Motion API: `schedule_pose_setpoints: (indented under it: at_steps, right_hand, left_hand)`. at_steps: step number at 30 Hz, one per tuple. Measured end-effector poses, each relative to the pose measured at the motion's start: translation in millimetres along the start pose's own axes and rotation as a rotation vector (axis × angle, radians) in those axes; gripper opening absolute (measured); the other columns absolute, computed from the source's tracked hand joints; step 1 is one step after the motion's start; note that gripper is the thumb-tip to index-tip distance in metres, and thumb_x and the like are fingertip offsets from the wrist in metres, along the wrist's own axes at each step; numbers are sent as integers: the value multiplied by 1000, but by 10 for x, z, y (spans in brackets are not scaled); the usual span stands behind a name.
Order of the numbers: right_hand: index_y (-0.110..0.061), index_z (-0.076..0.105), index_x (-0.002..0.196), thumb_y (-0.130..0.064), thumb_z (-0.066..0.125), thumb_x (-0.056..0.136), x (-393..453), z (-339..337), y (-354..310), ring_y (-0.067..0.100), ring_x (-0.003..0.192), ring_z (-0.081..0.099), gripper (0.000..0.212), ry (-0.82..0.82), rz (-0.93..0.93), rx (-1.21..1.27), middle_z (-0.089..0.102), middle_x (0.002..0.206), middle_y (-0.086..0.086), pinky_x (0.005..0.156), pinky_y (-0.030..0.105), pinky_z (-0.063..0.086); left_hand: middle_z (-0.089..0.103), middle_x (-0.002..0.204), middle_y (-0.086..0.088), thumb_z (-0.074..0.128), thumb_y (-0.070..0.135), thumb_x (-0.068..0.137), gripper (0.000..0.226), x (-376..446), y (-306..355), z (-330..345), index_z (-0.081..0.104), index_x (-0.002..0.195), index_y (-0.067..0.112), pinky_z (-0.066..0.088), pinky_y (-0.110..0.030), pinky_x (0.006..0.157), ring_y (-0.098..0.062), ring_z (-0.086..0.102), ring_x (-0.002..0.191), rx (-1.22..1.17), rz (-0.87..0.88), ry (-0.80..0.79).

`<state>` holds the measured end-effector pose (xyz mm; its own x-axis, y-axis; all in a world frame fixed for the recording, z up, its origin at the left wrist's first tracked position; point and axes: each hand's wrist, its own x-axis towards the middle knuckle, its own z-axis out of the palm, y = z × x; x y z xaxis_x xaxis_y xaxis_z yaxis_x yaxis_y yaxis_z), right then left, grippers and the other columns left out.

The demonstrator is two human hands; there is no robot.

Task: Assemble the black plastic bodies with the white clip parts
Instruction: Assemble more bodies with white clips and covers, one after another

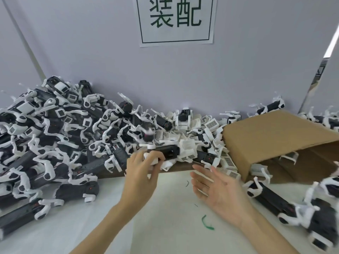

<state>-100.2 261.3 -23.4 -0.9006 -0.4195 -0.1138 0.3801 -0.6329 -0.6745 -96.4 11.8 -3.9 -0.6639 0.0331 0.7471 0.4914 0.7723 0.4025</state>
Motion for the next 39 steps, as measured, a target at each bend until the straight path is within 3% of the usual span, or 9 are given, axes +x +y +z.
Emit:
schedule_pose_setpoints:
  at_steps: [4,8,11,16,21,27,32,35,39]
  right_hand:
    - [-5,65,137,-48,63,99,-6,92,40,44,121,66,57,45,18,-76,66,129,27,89,42,61]
    - [-2,69,131,-62,63,90,-25,180,88,42,107,71,73,66,49,-204,70,126,26,79,37,62]
    - [-3,60,136,-45,71,91,3,169,159,47,111,70,63,88,-17,-295,66,129,33,79,37,62]
    - [-9,49,146,-24,74,93,61,148,227,41,121,67,61,109,-151,-314,65,133,29,101,55,55]
    - [-4,46,146,-29,80,86,28,176,260,33,124,66,74,82,-256,-424,71,129,16,110,53,49]
    - [-3,64,130,-34,81,78,20,212,335,23,121,69,63,59,-264,-439,73,124,17,107,36,54]
    - [-10,70,123,-38,71,90,7,225,331,20,120,69,44,71,-277,-643,76,120,7,102,31,55]
    - [-11,70,124,-40,73,87,-8,227,281,26,118,70,47,92,-270,-657,74,121,12,93,31,58]
    - [-12,66,128,-43,76,87,-53,259,262,40,101,76,52,71,-184,-618,75,116,8,82,39,58]
  left_hand:
    - [62,105,16,63,19,101,17,-347,276,3,63,106,35,46,-31,89,-17,58,104,-285,-15,-110]
    - [57,115,20,62,13,101,29,-594,267,65,57,108,41,44,-29,96,-14,54,115,-327,-17,-206]
    - [50,124,29,63,10,103,48,-646,235,59,45,121,50,39,-21,105,-13,52,126,-338,-6,-252]
    - [45,147,16,74,24,97,64,-622,230,55,35,147,32,39,-16,109,-12,46,141,-449,-279,-174]
    - [71,126,4,68,70,80,71,-549,230,-11,41,142,48,53,-27,96,-24,74,101,-756,-629,-271]
    - [78,113,0,68,58,91,56,-547,153,-13,49,140,38,46,-23,92,-24,74,100,-824,-649,-272]
    - [77,101,-3,68,59,88,59,-536,98,-41,62,139,31,44,-26,95,-17,71,98,-782,-621,-286]
    - [73,114,-7,71,62,83,66,-530,84,-55,64,139,27,48,-24,93,-19,71,93,-813,-636,-290]
    - [75,111,-2,74,68,80,67,-555,70,-27,65,135,30,49,-45,100,-25,68,81,-824,-667,-298]
